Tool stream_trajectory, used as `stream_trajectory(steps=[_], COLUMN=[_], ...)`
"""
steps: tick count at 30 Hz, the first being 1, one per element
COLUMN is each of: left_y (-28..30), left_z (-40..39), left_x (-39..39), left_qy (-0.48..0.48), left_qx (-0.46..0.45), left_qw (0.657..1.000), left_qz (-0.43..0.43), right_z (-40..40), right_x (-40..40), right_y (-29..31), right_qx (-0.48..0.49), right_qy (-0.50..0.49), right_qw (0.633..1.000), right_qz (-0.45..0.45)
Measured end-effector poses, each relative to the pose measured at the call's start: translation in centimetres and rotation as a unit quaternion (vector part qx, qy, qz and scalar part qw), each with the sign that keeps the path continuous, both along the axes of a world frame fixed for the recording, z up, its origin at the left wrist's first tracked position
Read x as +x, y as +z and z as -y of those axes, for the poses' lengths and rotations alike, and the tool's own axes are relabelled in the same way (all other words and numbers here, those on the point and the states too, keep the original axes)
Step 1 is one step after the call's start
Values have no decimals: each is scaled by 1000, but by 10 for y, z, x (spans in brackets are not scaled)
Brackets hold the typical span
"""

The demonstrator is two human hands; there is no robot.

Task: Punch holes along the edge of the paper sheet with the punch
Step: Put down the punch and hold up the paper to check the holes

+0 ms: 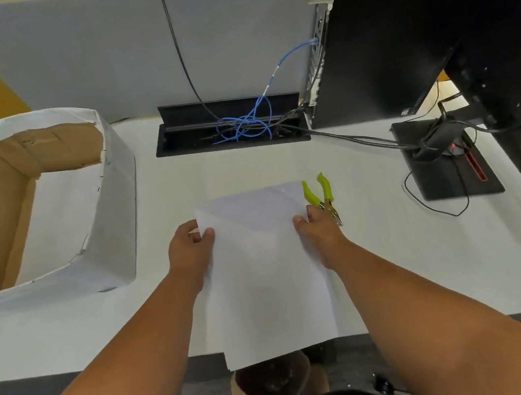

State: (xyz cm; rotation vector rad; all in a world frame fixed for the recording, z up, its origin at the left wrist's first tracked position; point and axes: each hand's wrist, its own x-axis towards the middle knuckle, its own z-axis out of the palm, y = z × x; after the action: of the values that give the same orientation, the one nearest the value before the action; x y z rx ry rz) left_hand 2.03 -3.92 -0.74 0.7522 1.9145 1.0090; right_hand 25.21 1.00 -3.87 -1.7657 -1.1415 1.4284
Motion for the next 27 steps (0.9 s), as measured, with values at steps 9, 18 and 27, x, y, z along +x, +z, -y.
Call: stream_trajectory(steps=[9,18,27], left_y=[23,100,98], left_z=[-5,-38,-21], left_x=[16,26,20], left_qy=[19,31,-13], left_qx=[76,219,205], left_qw=[997,975,978], left_qz=[17,-18,41], right_z=[-17,-38,-15], right_x=[-10,-30,-27], right_y=[39,135,138], right_qx=[84,199,169], right_qy=[-23,-79,-79], right_qw=[996,972,974], right_qz=[-10,-93,-126])
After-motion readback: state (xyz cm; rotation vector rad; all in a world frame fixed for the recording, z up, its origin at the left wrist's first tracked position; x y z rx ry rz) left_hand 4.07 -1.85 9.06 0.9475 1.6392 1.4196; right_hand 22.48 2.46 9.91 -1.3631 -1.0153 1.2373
